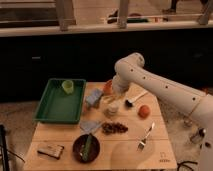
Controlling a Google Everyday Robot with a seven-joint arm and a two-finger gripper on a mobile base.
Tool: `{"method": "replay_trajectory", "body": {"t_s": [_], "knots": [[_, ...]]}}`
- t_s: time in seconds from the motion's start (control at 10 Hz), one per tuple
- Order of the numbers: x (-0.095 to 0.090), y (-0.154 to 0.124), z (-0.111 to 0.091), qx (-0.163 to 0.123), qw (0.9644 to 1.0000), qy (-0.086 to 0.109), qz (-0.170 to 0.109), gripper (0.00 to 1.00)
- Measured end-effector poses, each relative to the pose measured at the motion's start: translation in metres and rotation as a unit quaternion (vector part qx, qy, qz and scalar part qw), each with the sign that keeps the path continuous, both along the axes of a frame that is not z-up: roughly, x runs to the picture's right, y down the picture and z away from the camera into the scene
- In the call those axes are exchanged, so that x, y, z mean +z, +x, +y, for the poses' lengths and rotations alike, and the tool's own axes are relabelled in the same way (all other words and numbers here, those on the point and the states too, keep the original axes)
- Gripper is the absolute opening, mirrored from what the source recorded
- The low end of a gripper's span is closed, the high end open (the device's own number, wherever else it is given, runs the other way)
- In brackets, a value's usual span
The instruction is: Place banana in paper cup
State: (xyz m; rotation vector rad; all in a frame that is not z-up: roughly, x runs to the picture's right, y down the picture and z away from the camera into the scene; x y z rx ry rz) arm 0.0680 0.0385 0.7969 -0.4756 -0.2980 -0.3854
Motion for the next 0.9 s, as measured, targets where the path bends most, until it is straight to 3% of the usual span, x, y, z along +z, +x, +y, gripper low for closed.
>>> {"method": "replay_trajectory", "body": {"t_s": [0.9], "knots": [[0.0012,-0.0027,-0.0031,0.002,1.0000,0.000,-0.004,0.80]]}}
